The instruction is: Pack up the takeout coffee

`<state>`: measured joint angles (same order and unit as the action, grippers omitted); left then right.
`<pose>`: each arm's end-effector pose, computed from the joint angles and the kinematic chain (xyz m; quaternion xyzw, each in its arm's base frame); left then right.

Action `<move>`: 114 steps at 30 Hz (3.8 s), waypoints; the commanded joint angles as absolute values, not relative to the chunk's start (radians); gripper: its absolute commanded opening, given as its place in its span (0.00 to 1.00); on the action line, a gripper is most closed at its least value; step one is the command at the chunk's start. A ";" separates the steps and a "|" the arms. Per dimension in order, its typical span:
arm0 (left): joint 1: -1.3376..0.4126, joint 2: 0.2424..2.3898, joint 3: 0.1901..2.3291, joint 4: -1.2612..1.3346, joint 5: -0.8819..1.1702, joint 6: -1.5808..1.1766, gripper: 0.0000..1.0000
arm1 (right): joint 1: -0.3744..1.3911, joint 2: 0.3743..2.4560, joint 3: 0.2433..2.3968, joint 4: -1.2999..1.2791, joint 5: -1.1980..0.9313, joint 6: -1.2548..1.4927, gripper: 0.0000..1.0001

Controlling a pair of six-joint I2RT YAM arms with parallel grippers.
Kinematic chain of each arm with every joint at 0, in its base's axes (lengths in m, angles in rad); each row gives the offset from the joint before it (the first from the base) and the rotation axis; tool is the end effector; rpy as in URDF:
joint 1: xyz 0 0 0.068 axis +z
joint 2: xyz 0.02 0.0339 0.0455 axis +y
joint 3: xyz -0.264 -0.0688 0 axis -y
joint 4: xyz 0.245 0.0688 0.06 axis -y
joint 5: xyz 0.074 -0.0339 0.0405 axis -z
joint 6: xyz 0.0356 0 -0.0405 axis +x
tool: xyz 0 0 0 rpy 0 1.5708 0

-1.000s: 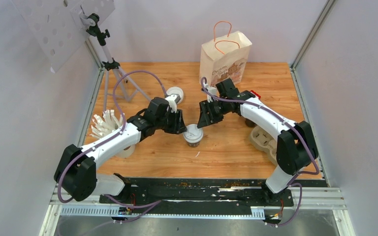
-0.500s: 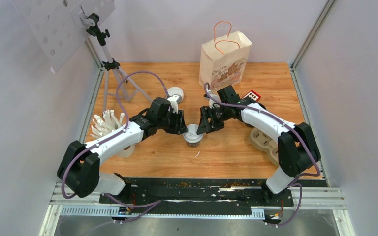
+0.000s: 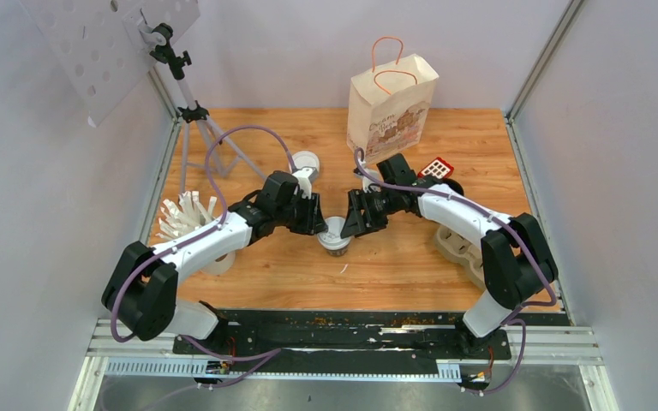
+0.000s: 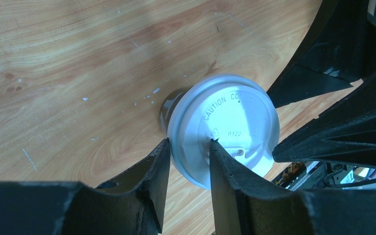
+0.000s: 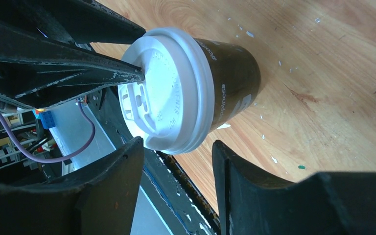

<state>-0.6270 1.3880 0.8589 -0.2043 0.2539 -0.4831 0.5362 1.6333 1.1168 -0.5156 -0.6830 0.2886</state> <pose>0.2331 -0.1800 0.2286 0.1165 0.9002 -0.3108 0.2818 0.2733 0.1886 0.2209 -0.2006 0.8903 0.3963 0.1003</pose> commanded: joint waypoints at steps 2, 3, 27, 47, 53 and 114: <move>-0.629 1.398 0.845 -0.188 0.259 -0.467 0.42 | 0.543 1.628 1.105 -0.468 -0.702 0.299 0.48; -0.629 1.398 0.845 -0.189 0.259 -0.466 0.42 | 0.542 1.631 1.103 -0.468 -0.700 0.297 0.46; -0.628 1.427 0.850 -0.203 0.260 -0.451 0.40 | 0.498 1.655 0.980 -0.419 -0.664 0.256 0.38; -0.628 1.460 0.862 -0.203 0.283 -0.452 0.39 | 0.473 1.595 1.093 -0.497 -0.700 0.259 0.42; -0.629 1.464 0.862 -0.203 0.285 -0.452 0.39 | 0.474 1.572 1.070 -0.478 -0.736 0.284 0.41; -0.630 1.498 0.864 -0.200 0.292 -0.452 0.36 | 0.488 1.552 0.794 -0.159 -0.688 0.543 0.39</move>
<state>-0.6254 1.4551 0.8726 -0.1444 0.3290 -0.4843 0.4870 1.5372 0.8207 -0.1513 -0.7643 0.6003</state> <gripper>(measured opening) 0.366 0.365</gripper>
